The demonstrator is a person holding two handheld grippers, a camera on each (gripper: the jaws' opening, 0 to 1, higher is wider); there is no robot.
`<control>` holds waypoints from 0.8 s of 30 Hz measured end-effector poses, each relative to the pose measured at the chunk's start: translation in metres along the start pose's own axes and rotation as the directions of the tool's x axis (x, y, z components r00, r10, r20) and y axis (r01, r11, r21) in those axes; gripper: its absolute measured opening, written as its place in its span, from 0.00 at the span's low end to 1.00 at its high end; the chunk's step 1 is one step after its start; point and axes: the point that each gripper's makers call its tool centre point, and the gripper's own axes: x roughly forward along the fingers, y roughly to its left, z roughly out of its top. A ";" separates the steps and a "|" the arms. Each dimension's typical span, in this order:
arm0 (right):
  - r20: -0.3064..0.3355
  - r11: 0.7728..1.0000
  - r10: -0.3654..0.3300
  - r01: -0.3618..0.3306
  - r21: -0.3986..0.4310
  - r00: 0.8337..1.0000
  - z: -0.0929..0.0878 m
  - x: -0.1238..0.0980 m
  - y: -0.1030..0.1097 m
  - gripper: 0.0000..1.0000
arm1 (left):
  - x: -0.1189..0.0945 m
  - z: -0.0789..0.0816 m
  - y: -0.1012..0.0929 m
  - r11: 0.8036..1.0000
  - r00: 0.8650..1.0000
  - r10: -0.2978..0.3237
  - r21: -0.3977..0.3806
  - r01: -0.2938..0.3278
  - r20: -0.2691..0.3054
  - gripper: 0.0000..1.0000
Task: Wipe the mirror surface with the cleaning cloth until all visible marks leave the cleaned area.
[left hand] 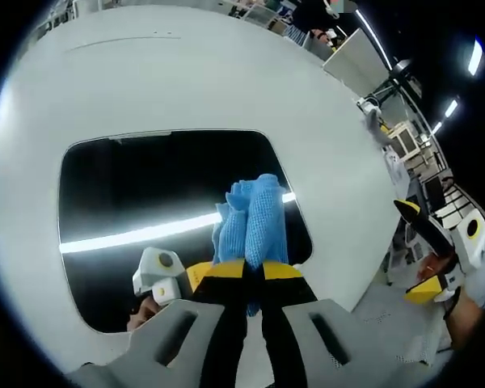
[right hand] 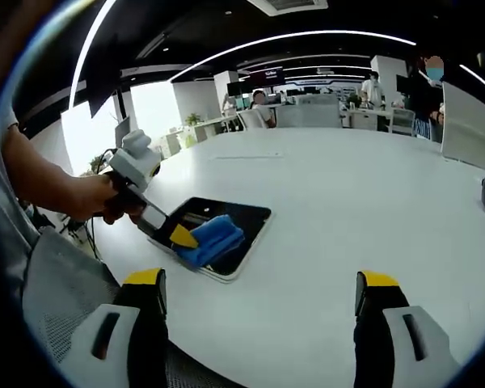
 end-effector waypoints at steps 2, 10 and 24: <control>0.000 1.000 -0.001 0.001 -0.001 1.000 0.000 0.000 0.000 0.96 | 0.000 0.000 0.000 1.000 1.000 -0.001 -0.001 0.001 0.001 0.02; 0.000 1.000 -0.002 0.002 0.001 1.000 0.000 0.000 -0.001 0.96 | -0.001 0.000 0.000 1.000 1.000 -0.003 -0.008 0.003 0.003 0.02; -0.002 1.000 -0.001 0.001 0.002 1.000 0.000 0.001 -0.001 0.96 | -0.010 -0.003 0.013 0.999 1.000 -0.010 -0.052 0.011 0.013 0.02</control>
